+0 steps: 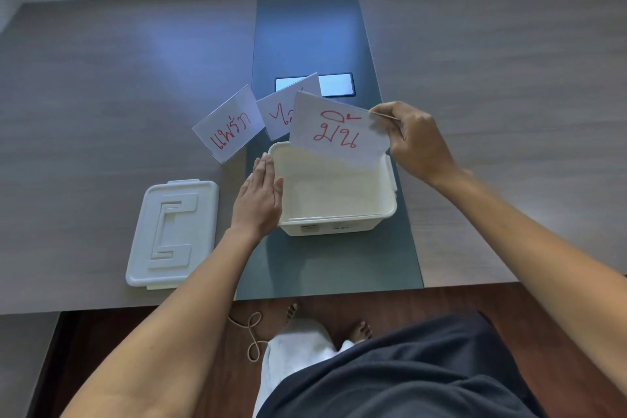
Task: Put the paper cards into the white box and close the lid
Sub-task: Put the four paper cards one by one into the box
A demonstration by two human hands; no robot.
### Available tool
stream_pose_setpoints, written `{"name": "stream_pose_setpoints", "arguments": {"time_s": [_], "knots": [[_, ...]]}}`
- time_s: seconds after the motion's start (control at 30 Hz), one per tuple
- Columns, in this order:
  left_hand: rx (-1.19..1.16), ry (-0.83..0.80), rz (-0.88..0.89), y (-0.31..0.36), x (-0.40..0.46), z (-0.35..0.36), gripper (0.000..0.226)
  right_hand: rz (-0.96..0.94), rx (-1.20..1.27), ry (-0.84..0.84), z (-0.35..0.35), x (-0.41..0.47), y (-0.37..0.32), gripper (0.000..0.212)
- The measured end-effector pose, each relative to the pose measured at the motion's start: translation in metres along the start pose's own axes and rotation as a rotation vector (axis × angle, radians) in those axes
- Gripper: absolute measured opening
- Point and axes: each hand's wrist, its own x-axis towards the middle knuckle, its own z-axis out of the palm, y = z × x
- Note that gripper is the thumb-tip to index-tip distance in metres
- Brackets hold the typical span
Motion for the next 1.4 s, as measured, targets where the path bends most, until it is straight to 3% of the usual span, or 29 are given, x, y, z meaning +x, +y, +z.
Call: {"name": "stream_pose_setpoints", "arguments": {"time_s": [0.6, 1.03, 1.13, 1.4], "knots": [[0.002, 0.024, -0.004, -0.002, 0.001, 0.003, 0.058, 0.104, 0.038, -0.462, 0.041, -0.072, 0.030, 0.031], [0.010, 0.035, -0.004, -0.003, 0.001, 0.005, 0.058, 0.133, -0.023, -0.727, 0.048, -0.071, 0.028, 0.031], [0.007, 0.035, -0.005, -0.004, 0.002, 0.005, 0.058, 0.136, 0.010, -0.715, 0.050, -0.063, 0.031, 0.031], [0.001, 0.032, -0.003, -0.005, 0.001, 0.005, 0.058, -0.008, 0.098, -0.364, 0.060, -0.025, 0.044, 0.041]]}}
